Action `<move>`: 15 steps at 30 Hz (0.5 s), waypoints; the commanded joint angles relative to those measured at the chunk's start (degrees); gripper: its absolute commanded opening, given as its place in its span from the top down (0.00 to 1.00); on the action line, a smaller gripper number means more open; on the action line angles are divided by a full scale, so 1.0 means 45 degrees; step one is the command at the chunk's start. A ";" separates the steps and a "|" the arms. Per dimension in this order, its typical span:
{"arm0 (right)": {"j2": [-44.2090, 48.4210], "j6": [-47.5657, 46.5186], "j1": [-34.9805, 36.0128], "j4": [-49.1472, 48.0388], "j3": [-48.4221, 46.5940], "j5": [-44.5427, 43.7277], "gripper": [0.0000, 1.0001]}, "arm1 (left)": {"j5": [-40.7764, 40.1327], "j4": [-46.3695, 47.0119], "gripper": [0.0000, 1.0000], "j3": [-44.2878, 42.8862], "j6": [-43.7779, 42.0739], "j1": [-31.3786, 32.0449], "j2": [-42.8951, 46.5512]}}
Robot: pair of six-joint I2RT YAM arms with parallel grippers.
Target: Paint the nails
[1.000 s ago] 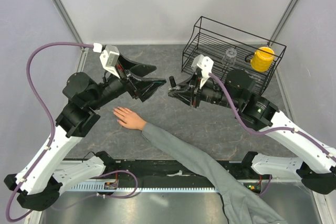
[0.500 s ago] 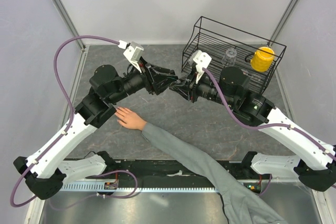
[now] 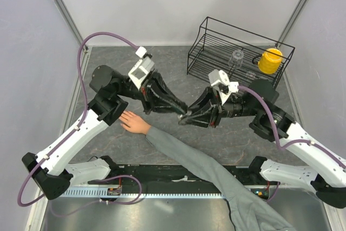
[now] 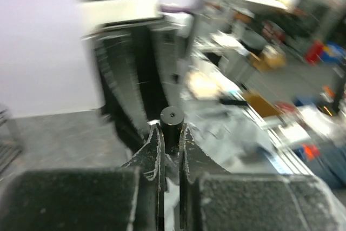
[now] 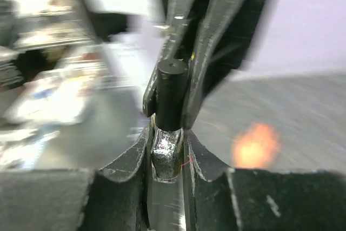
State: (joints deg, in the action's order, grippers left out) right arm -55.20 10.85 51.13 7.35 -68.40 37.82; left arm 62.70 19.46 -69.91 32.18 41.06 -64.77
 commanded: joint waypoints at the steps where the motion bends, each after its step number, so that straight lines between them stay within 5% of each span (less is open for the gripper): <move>1: -0.0468 0.3175 0.0297 -0.5679 0.0396 0.6028 1.00 | 0.3784 0.0875 0.98 -0.0146 0.0919 -0.0430 -0.0451; 4: -0.0214 0.1871 0.0239 -0.3923 0.0200 0.5424 1.00 | 0.2440 -0.1972 0.96 -0.0924 -0.1305 -0.1446 0.0038; 6: -0.0156 0.1711 0.0064 -0.3532 0.0181 0.5209 1.00 | -0.0144 -0.5525 0.73 -0.1629 -0.3292 -0.1876 0.0214; 7: -0.0136 0.1168 -0.0015 -0.3162 0.0123 0.4396 1.00 | -0.1323 -0.6464 0.45 -0.2155 -0.3691 -0.1897 0.0292; 8: -0.0155 0.0563 -0.0054 -0.2500 -0.0187 0.3769 1.00 | -0.3462 -0.7228 0.37 -0.2276 -0.3869 -0.1897 0.0428; 9: -0.0252 0.0055 -0.0093 -0.1140 -0.0364 0.3125 1.00 | -0.4431 -0.7351 0.23 -0.2238 -0.3851 -0.1897 0.0777; 12: -0.0641 -0.1432 -0.0113 0.0527 -0.0834 -0.0602 1.00 | -0.6818 -0.6749 0.03 -0.1597 -0.3385 -0.1878 0.1732; 15: -0.1364 -0.2078 -0.0113 0.1352 -0.1244 -0.3711 1.00 | -0.8714 -0.5481 0.07 -0.0719 -0.2272 -0.1859 0.2535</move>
State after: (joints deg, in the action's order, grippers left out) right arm -58.54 9.04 49.91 6.26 -70.13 36.97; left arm 44.36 -7.62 -76.27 21.12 33.43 -57.91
